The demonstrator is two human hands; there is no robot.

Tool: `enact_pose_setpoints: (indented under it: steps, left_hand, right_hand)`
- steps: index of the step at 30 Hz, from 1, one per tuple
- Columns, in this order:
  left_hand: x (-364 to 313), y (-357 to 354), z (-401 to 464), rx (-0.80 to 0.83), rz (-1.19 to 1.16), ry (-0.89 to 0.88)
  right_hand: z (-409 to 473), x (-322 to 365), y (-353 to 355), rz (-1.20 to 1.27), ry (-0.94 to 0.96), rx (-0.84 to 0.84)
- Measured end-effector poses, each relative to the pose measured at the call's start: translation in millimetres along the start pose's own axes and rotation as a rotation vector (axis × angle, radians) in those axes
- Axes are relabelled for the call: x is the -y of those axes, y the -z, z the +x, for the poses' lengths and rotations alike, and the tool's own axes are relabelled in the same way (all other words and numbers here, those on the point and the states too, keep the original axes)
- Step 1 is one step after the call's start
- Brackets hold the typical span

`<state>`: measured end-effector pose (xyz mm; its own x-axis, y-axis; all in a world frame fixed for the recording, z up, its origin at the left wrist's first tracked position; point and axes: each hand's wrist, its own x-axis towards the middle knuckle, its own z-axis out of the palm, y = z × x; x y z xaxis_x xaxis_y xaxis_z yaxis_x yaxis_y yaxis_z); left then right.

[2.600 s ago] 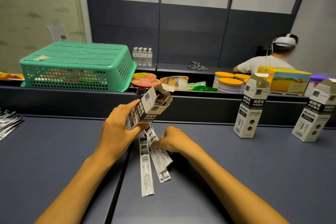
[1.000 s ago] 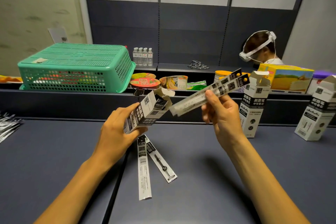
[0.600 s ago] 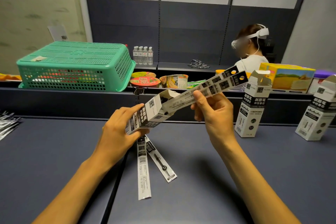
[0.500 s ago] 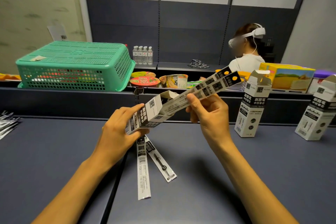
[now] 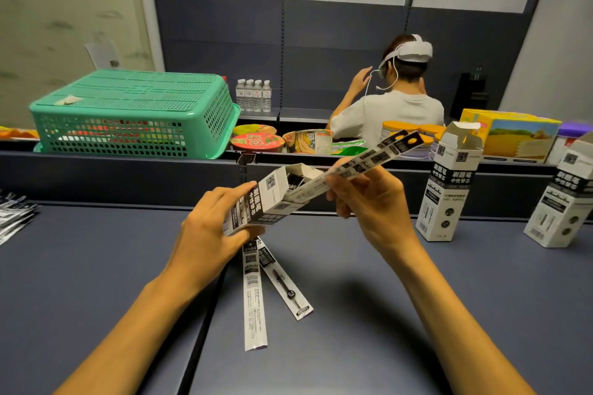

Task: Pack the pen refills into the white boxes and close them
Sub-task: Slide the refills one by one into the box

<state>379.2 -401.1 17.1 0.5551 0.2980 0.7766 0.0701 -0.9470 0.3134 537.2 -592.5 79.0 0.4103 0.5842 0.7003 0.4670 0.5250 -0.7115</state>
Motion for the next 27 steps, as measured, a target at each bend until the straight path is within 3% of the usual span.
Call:
enact_pose_setpoints:
  steps: [16, 27]
  left_hand:
    - [-1, 0, -1, 0.012, 0.007, -0.015]
    - [-3, 0, -1, 0.006, -0.009, -0.007]
  right_hand:
    - [-4, -14, -14, -0.212, -0.144, 0.063]
    - [-1, -4, -6, -0.038, -0.086, 0.072]
